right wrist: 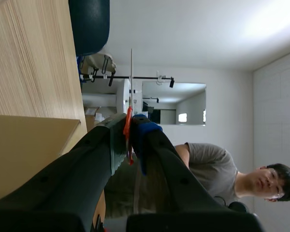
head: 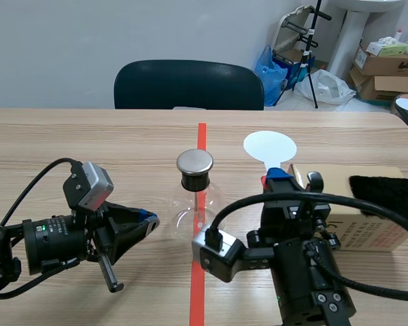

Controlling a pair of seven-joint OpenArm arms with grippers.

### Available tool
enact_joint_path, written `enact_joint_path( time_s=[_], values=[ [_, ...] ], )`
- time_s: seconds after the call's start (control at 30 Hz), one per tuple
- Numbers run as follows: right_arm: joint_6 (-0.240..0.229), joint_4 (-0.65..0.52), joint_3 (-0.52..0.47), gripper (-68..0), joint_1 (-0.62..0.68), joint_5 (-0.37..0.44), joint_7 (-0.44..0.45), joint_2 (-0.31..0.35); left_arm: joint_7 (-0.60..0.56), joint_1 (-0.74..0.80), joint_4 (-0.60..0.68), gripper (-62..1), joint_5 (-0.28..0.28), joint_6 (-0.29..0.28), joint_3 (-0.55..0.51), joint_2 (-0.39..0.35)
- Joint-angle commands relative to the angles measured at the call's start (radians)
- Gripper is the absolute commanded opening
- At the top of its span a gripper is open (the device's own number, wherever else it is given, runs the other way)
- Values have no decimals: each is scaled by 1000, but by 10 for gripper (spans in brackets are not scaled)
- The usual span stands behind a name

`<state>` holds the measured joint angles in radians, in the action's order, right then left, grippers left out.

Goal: Do the electroscope experiment

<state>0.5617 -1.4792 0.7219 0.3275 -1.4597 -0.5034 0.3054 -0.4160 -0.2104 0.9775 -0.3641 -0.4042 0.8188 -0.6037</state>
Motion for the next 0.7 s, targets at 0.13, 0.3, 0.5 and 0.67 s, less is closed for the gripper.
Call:
enact_joint_path(
  time_s=[0.13,0.3,0.5,0.67],
  values=[
    [11,-12,-4,-665,-12,-1,-55,8,-13,-3,18,-577,-10,-2,-6,8],
    [11,-12,-4,-665,-12,-1,-87,8,-14,-3,18,-577,-10,-2,-6,8],
    [11,-12,-4,-665,-12,-1,-105,8,-14,-3,18,-577,-10,-2,-6,8],
    [11,-19,-4,-665,-11,-1,-112,9,-14,-3,18,-577,-10,-2,-6,8]
  ],
)
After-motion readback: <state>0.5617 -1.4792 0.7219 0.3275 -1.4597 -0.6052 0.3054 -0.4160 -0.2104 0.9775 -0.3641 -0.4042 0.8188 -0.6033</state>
